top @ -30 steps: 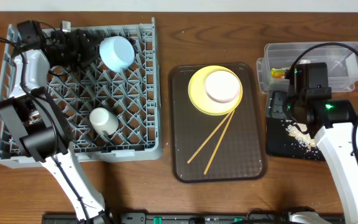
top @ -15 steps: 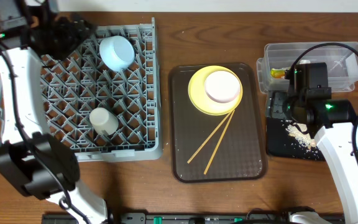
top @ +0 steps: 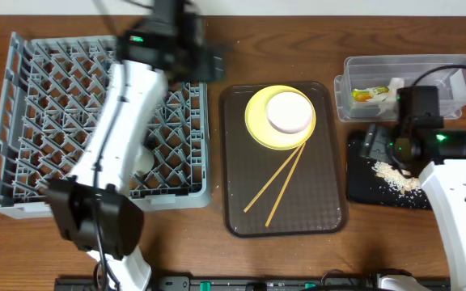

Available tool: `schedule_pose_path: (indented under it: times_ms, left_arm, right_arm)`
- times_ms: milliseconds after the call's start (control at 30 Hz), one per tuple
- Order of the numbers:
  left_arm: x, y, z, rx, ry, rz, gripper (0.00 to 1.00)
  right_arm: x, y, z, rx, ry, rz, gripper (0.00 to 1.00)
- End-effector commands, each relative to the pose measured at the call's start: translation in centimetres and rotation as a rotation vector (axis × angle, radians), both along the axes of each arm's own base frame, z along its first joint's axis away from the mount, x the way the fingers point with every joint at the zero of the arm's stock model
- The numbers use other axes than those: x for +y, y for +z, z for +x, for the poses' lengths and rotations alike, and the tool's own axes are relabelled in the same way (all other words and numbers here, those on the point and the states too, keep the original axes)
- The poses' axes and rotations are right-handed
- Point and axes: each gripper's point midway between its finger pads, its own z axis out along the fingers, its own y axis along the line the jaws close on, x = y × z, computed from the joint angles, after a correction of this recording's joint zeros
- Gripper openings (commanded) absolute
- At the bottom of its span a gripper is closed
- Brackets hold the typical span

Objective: Sort waste into correct bins and load items into the dishwasher rack
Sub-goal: 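Reach the left gripper to the pink bowl on the yellow plate and grasp it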

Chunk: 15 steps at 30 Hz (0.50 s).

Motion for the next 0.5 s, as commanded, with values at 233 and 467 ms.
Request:
schedule_pose_path:
  times_ms: [233,467]
  left_arm:
    - [-12.2,-3.6,-3.6,-0.034,-0.314,0.091,0.90]
    - [-17.6,-8.5,-6.2,-0.008,-0.509,0.152,0.82]
  right_arm:
    - [-2.9,0.3,-0.8,0.005,-0.127,-0.006,0.97]
    - [-2.9,0.3,-0.8,0.005,-0.127,-0.006,0.95]
